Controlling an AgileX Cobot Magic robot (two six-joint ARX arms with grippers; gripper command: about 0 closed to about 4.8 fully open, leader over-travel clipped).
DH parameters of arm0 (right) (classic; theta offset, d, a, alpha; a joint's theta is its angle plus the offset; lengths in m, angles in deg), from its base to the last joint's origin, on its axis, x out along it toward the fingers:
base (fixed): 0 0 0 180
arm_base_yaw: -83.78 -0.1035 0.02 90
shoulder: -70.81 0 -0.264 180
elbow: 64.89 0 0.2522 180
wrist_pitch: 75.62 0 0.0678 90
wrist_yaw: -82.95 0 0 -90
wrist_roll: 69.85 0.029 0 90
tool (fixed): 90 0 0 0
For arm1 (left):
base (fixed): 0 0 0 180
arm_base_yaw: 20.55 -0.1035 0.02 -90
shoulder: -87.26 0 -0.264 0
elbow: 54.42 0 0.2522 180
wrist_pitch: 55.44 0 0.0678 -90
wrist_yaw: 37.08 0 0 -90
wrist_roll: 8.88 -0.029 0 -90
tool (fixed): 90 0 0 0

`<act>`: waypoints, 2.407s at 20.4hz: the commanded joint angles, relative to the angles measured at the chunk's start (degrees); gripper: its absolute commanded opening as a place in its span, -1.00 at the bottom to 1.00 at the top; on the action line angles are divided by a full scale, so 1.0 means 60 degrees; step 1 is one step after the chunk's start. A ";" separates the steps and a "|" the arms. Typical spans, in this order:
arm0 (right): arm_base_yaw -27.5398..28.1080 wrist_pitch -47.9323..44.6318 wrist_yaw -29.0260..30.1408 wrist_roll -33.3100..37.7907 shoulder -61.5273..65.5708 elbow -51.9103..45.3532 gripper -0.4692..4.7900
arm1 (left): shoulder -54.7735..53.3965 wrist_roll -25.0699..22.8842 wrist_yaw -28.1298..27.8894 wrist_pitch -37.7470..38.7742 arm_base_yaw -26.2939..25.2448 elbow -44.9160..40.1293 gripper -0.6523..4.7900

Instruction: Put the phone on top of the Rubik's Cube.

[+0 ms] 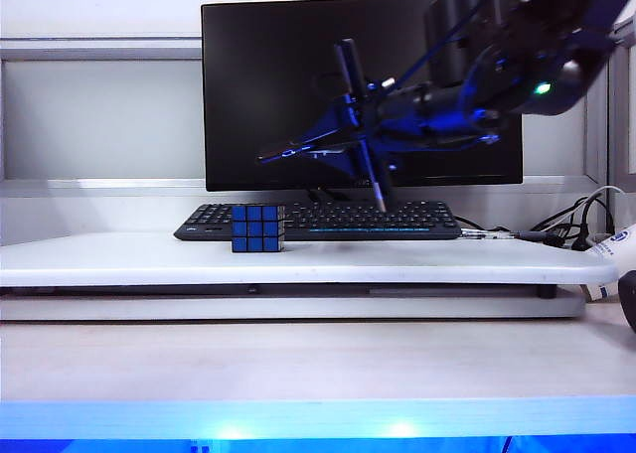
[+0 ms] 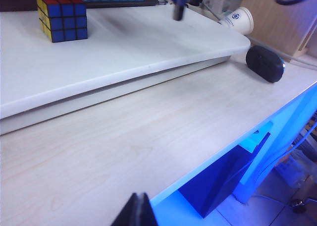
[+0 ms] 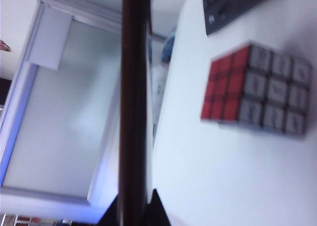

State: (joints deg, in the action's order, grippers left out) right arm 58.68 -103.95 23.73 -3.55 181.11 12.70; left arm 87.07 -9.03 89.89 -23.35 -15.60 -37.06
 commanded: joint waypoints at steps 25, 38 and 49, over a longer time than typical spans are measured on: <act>-0.0350 -0.0142 -0.0142 0.0142 0.1570 0.1537 -0.85 | -0.0004 -0.0047 0.0033 0.0215 -0.0007 -0.0029 -0.78; -0.0408 0.0761 0.0073 0.0200 0.1683 0.1789 -0.85 | -0.0004 -0.0087 0.0015 0.0215 -0.0007 -0.0029 -0.78; -0.0404 0.0761 0.0044 0.0477 0.1683 0.1789 -0.38 | -0.0004 -0.0124 -0.0007 0.0215 -0.0007 -0.0029 -0.78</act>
State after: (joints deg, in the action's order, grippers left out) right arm 56.39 -97.81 23.95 -1.37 191.58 23.13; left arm 87.07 -9.44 89.80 -23.35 -15.60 -37.06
